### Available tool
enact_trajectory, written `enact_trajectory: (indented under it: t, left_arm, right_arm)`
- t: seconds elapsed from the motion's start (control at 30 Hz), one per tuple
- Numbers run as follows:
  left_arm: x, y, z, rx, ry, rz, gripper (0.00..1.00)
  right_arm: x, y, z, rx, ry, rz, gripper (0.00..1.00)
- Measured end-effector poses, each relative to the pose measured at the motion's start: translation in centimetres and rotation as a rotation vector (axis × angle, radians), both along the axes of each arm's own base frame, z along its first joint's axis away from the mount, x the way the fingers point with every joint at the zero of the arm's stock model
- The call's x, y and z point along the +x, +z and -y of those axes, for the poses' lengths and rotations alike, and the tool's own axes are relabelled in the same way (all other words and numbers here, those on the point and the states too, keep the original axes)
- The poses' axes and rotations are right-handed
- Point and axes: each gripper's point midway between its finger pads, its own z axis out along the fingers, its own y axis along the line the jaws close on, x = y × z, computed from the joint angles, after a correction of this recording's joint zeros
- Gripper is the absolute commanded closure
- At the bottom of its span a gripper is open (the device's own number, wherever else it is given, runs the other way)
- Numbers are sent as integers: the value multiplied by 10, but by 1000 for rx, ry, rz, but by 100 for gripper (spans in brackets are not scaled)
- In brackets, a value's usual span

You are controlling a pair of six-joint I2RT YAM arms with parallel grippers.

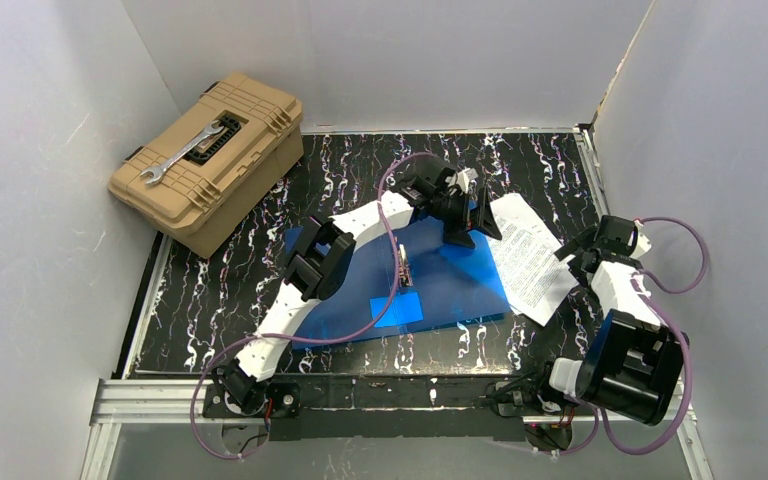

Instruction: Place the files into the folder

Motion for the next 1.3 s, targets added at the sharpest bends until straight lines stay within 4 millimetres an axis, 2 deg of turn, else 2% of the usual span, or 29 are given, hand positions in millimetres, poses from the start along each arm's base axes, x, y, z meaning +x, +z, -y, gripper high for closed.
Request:
enact_trajectory:
  t: [0.13,0.3,0.6,0.8,1.07,1.17,1.3]
  left_arm:
    - [0,-19,1,20,-5,-29,2]
    - [-3,-33,-2,46,-12,-45,2]
    - [-6,-40,-6,71,-30,-38,3]
    - [-7,-42,-7,66,-38,-34,4]
    - [-9,-42,-7,50,-52,-37,4]
    - [-9,-42,-6,48,-53,-37,4]
    - [-10,-42,-6,45,-55,-35,4]
  right_arm:
    - [2,-11,-6,33,15,-3,2]
    - [2,-27,-16,85,43,-12,2]
    - [18,-24,-22,117,65,80,7]
    - [28,-23,-29,150,86,158,26]
    - [24,-28,-46,235,113,171,65]
    - [20,-26,-49,240,117,166,69]
    - [14,-17,-49,230,116,160,69]
